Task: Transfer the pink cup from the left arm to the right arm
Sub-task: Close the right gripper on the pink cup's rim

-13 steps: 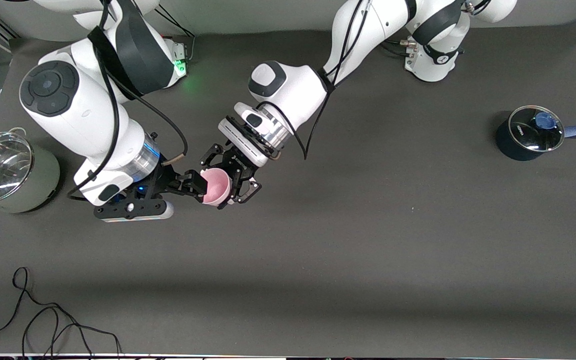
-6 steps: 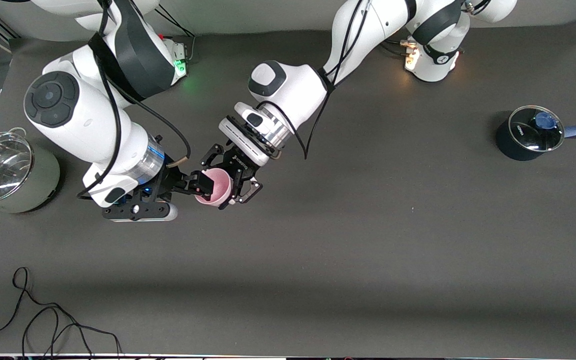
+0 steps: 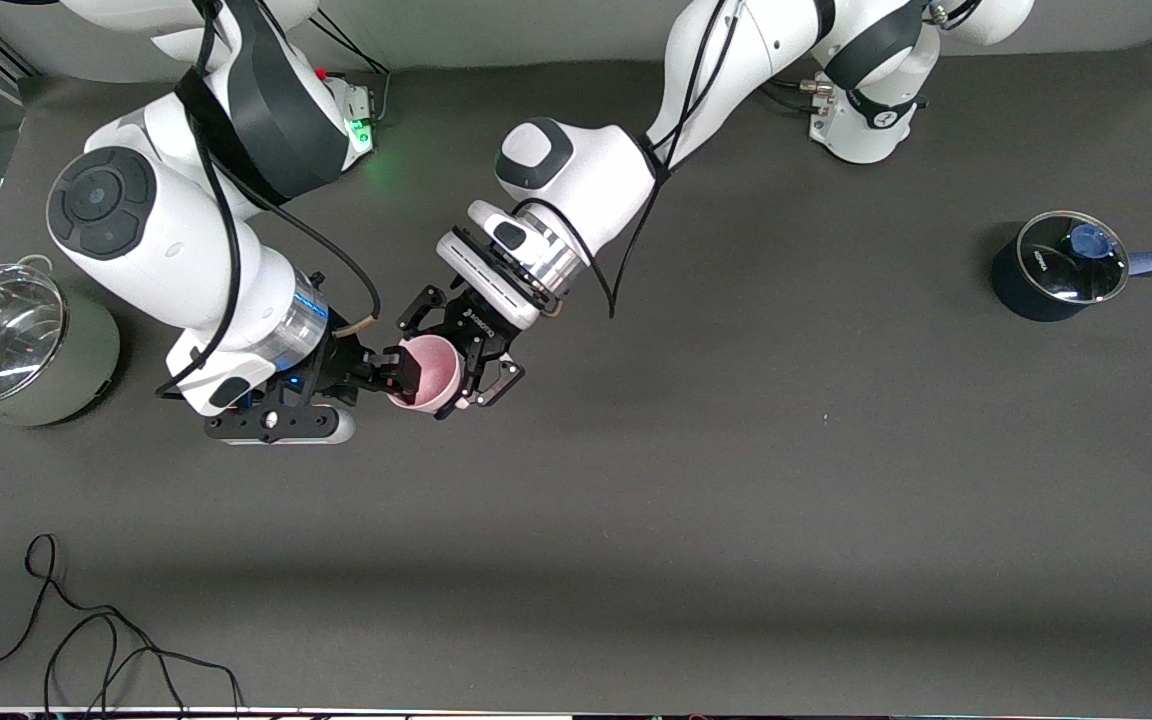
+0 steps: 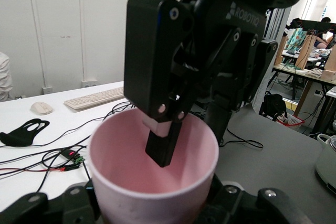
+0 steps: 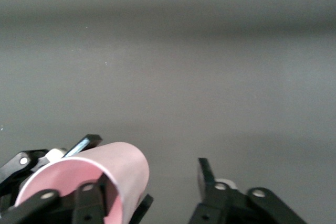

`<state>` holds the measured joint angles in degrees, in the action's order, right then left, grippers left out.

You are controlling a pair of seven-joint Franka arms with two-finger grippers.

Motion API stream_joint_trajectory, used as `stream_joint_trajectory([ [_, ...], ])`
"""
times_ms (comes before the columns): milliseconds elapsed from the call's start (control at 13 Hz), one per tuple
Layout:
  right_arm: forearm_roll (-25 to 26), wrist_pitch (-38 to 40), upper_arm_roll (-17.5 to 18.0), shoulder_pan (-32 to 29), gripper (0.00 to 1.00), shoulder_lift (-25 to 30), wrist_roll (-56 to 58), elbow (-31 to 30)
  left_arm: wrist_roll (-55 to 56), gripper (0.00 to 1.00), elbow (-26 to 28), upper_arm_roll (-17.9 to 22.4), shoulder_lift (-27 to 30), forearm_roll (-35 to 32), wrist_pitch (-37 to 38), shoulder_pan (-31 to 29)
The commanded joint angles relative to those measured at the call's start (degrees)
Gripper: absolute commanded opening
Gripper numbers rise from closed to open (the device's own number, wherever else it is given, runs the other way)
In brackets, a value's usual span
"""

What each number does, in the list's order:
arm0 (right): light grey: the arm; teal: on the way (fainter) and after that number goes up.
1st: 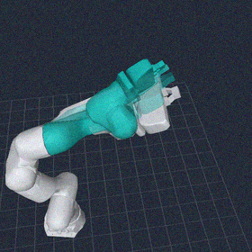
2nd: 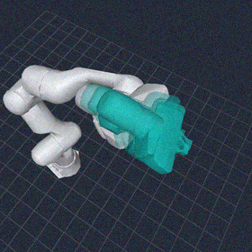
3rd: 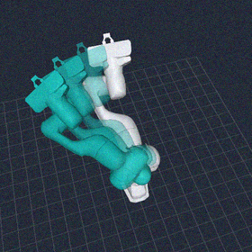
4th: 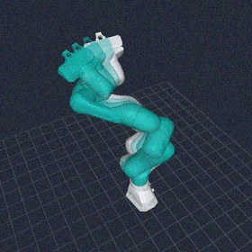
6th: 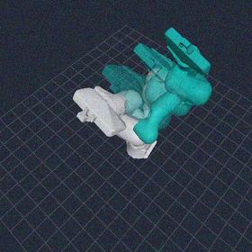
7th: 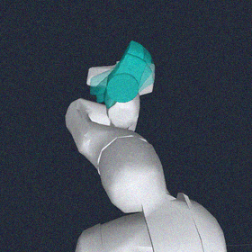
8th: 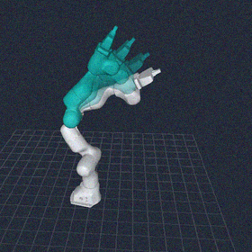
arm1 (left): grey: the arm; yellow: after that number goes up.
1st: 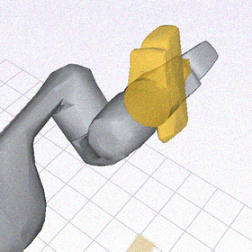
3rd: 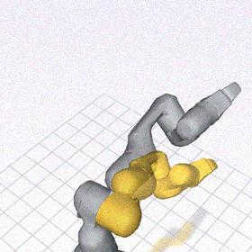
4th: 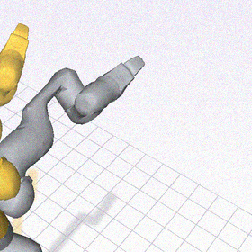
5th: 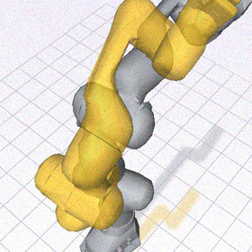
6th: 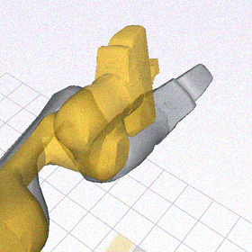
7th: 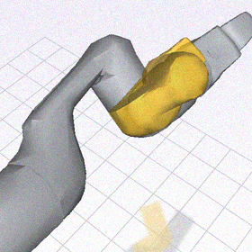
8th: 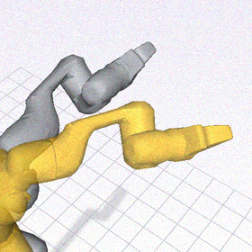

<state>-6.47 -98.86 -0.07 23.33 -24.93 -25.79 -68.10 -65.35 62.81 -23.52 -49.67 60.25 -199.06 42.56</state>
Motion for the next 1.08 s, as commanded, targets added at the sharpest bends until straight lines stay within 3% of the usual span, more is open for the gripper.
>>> stream_joint_trajectory([
  [0, -0.03, -0.11, -0.72, -0.21, 0.36, 0.67, -1.01, 0.07, 0.93, 0.0, -1.03, 0.76, 0.54, -0.31, -0.89, 0.86],
  [463, -0.12, -0.11, -0.72, -0.22, 0.02, 1.02, -0.4, 1.03, 0.84, 0.0, -0.94, 0.85, 0.45, -0.31, -0.89, 0.77],
  [1004, -2.93, -0.11, -1.24, -1.01, 0.0, 1.11, -0.84, 1.21, 0.75, 0.0, -0.94, 0.85, 0.54, -0.39, -0.89, 0.77],
])
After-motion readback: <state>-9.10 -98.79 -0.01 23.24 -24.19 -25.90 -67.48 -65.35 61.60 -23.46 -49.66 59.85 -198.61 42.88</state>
